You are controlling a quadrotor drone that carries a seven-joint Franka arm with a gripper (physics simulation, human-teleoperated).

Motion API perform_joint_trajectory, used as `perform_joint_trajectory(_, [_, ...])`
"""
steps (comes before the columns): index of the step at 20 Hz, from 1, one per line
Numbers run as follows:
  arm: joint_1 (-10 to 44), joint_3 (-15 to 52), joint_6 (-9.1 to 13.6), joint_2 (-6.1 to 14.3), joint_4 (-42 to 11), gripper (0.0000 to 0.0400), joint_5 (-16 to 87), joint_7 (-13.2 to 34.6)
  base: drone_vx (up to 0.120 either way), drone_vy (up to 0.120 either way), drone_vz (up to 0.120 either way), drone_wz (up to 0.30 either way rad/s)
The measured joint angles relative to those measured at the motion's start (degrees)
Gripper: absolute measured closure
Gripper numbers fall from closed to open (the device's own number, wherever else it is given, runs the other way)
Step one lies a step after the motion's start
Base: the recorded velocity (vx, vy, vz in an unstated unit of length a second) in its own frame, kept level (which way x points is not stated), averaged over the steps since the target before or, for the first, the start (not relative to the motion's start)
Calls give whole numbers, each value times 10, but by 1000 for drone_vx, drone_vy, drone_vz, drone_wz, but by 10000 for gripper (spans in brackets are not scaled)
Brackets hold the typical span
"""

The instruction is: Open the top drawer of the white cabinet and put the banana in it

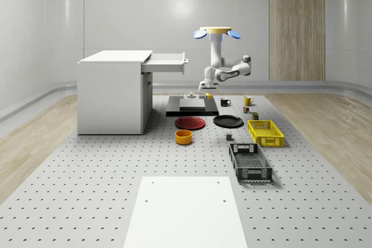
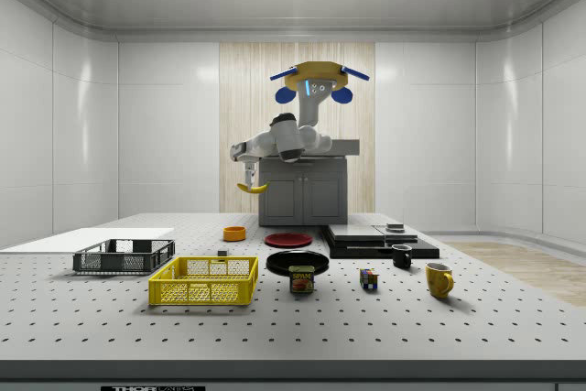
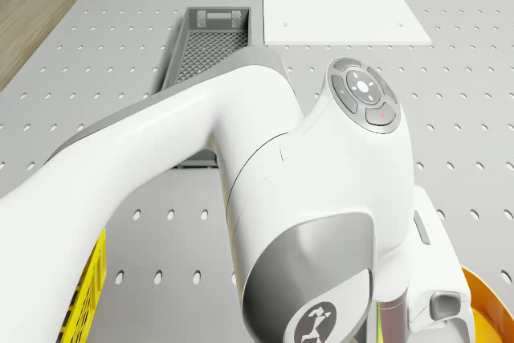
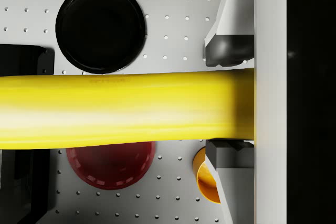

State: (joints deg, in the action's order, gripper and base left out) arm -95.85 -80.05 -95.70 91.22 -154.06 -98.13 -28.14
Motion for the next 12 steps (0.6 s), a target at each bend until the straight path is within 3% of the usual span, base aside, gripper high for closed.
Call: perform_joint_trajectory(12, [-1, 0, -3, 3, 0, 211, 1, 0, -120, 0, 120, 0])
